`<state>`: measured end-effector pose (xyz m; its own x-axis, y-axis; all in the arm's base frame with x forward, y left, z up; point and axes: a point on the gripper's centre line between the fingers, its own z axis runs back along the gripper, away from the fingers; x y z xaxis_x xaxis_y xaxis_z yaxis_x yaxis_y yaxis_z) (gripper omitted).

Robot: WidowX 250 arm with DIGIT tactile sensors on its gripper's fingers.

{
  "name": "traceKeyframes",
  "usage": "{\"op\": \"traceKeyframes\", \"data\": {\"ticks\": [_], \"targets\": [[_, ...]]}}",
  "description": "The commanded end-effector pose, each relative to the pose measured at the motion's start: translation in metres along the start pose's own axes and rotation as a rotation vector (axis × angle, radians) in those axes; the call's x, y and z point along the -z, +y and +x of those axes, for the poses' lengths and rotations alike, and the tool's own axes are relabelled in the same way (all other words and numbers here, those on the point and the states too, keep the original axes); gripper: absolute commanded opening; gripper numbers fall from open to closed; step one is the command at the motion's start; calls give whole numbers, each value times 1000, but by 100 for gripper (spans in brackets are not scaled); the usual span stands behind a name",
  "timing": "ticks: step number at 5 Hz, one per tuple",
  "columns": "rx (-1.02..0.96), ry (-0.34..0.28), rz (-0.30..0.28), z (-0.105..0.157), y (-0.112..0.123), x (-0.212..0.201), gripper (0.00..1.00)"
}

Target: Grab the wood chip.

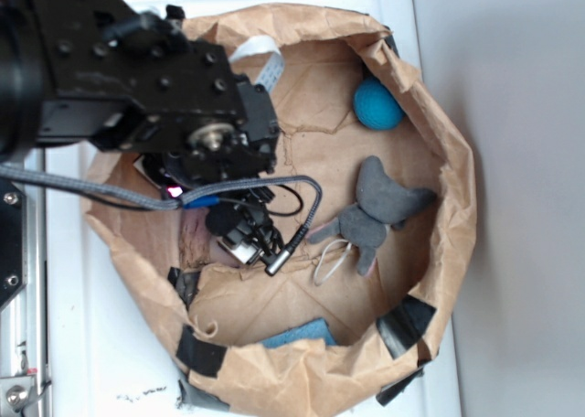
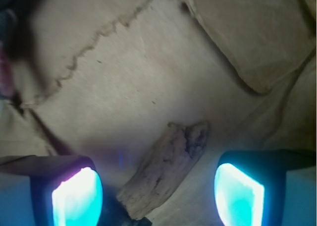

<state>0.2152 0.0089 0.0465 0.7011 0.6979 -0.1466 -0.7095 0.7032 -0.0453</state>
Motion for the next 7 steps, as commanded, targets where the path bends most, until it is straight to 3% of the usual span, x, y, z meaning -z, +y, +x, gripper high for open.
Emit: {"op": "traceKeyframes", "data": {"ticks": [1,4,5,7], "targets": [[-40,-66,66,6,0,18,100],[-35,-111,78,8,-12,42,98],[-29,-130,62,7,-11,39,0],[-10,-124,5,8,-8,22,0]]}}
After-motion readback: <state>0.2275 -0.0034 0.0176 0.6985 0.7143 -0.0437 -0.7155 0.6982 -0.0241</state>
